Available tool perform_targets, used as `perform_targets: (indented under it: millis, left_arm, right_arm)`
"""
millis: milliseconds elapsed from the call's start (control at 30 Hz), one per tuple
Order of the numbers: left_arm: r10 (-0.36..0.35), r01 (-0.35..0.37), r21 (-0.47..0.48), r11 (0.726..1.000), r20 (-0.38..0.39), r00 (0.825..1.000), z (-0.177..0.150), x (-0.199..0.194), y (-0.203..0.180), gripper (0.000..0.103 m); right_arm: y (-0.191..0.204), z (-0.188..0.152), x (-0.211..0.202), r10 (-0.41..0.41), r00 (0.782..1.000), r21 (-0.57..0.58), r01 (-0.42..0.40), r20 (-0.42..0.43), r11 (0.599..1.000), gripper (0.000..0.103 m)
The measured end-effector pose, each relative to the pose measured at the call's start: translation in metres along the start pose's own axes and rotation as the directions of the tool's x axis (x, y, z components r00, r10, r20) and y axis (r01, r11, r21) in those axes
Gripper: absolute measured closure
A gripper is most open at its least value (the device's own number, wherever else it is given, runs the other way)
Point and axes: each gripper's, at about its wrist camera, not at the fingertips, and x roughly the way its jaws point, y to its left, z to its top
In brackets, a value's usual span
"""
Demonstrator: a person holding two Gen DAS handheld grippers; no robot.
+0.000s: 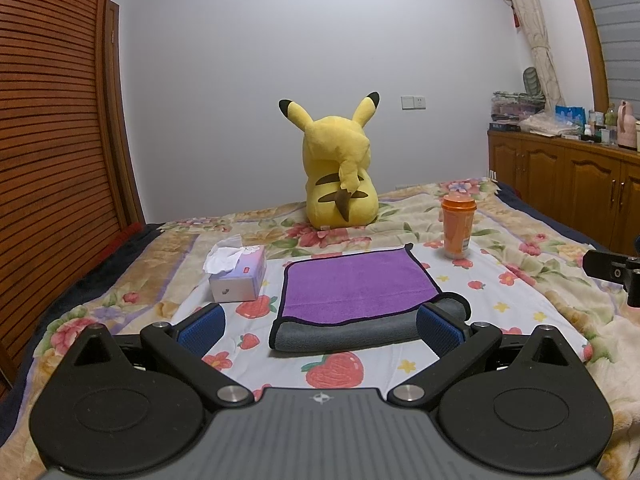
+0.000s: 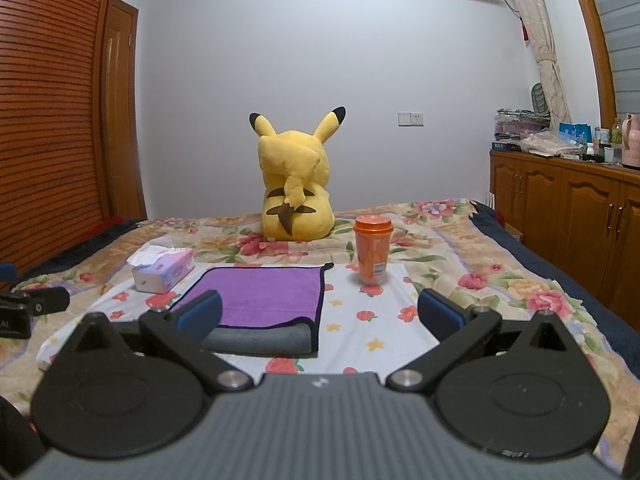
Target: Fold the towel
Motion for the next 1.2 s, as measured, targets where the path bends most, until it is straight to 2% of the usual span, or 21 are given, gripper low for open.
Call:
perform_targets:
  millis: [267,533,767,1200]
  left_arm:
    - [-0.001,0.001,-0.001,1.000,-0.008,1.000,-0.007,0.004,0.003,0.000]
    - [-0.004,0.005,0.016,1.000,-0.049,0.999,-0.008,0.023,0.005,0.000]
    - [-0.020,0.027,0.091,0.996,-0.078,0.997,-0.006,0.050,0.002,0.000]
    - [-0.016,0.029,0.103,0.994,-0.125,0.992,-0.005,0.102,0.010,0.000]
  right_arm:
    - [-0.002,-0.005,0.002,-0.001,1.000,0.000,0.001,-0.008,1.000,0.000]
    - [0.004,-0.013,0.017,0.008,0.999,-0.001,-0.008,-0.046,1.000,0.000]
    - [0.004,-0.012,0.030,0.006,0.998,-0.009,-0.006,-0.068,1.000,0.000]
    - [0.008,-0.007,0.065,0.014,0.996,-0.043,-0.018,-0.090,0.999,0.000]
